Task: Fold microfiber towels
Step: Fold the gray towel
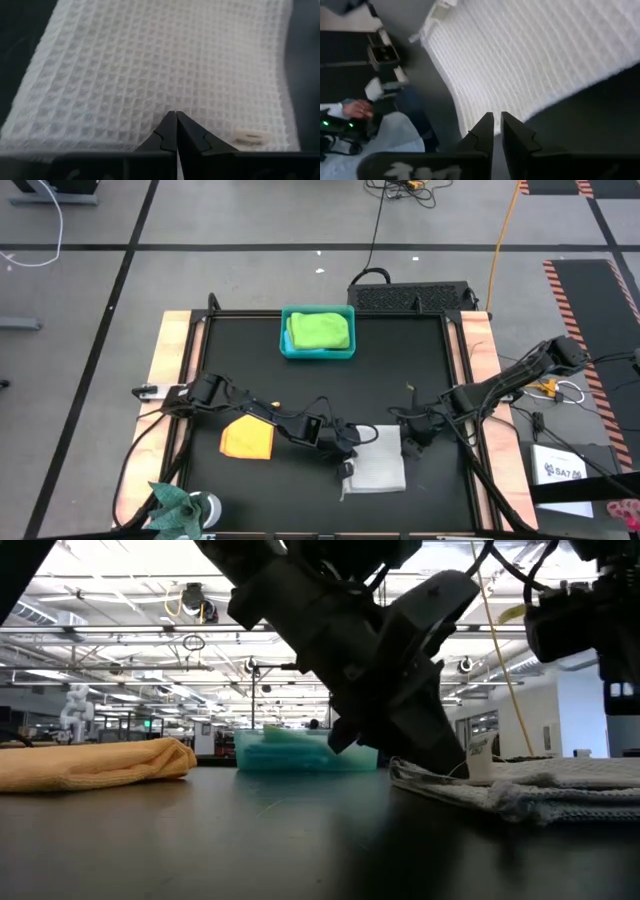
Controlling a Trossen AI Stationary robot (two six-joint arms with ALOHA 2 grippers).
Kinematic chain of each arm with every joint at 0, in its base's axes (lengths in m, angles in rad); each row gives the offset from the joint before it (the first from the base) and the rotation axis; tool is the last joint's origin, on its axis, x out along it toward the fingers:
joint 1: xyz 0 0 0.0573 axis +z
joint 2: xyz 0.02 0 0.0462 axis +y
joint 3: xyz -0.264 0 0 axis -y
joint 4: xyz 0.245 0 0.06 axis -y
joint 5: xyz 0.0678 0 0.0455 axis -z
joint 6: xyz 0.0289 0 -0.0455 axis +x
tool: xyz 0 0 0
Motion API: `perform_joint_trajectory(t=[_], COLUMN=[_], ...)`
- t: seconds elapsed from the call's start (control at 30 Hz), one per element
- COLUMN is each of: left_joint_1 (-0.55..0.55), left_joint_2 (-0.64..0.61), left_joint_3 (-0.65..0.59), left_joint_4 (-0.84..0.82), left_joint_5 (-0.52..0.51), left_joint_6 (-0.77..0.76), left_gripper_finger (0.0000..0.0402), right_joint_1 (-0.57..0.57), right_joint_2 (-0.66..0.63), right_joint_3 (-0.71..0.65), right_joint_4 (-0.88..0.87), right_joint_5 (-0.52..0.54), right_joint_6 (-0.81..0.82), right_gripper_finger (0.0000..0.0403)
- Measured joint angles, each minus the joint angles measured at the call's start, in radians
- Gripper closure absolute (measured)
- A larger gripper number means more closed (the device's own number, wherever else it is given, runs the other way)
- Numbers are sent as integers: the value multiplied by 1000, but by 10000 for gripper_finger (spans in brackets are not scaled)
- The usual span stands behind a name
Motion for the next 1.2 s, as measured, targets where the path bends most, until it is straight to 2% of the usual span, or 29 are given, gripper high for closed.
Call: perform_joint_trajectory(t=[0.27,0.5,0.67,0.87,1.2], left_joint_1=[6,32,43,45,95], left_joint_2=[-2,-3,-3,-3,-5], left_joint_3=[1,2,2,2,2], left_joint_4=[-55,-73,-71,-73,-135], left_joint_5=[-37,-56,-53,-53,-51], left_joint_6=[-28,-72,-77,-76,-75], left_gripper_finger=[399,398,398,399,398], right_joint_1=[5,5,-10,-95,-235], right_joint_2=[104,250,331,347,348], right_joint_3=[1,0,3,4,4], right_joint_4=[100,163,165,168,80], right_joint_5=[35,43,95,174,88], right_joint_6=[-28,-92,-171,-294,-518], right_gripper_finger=[400,402,403,403,403])
